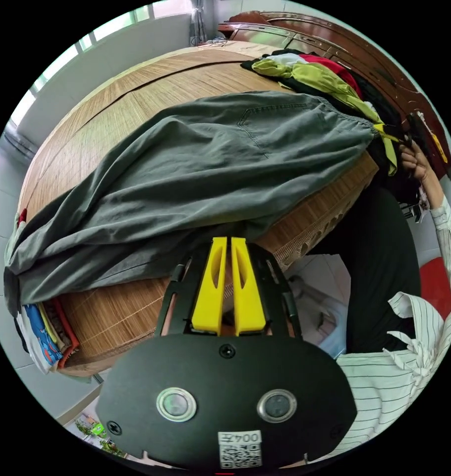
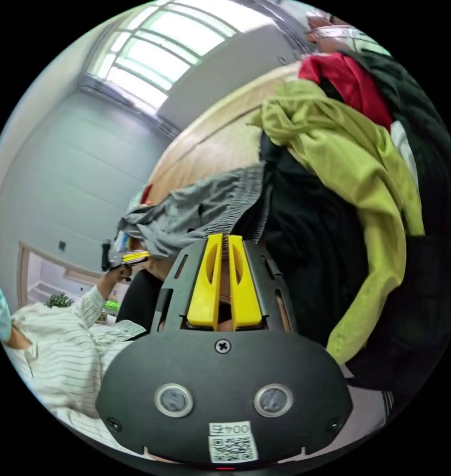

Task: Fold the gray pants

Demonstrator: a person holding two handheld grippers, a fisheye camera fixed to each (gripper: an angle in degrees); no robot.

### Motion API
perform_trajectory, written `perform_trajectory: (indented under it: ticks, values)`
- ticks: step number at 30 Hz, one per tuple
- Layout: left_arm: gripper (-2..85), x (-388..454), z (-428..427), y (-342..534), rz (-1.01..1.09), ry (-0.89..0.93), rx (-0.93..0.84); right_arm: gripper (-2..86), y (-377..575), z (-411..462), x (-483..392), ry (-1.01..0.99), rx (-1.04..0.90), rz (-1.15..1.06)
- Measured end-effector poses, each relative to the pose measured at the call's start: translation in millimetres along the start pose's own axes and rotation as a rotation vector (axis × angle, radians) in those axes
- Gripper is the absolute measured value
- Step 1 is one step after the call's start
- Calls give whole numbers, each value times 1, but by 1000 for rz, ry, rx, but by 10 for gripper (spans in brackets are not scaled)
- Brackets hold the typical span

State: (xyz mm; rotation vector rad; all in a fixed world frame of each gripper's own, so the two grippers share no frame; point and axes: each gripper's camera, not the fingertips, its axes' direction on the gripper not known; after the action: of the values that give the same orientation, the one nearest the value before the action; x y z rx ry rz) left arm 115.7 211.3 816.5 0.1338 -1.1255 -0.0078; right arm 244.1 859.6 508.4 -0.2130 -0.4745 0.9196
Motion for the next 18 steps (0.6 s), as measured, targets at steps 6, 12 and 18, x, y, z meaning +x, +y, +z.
perform_trajectory:
  ticks: [6,12,18]
  values:
    - [6,-2,-21,23,-23,39,22,50,31,6,13,123,68,79]
    - [8,-15,-45,35,-102,125,145,49,60,2,-53,103,235,-103]
    - [46,-20,-31,29,-146,321,179,73,80,57,-117,-12,167,-233]
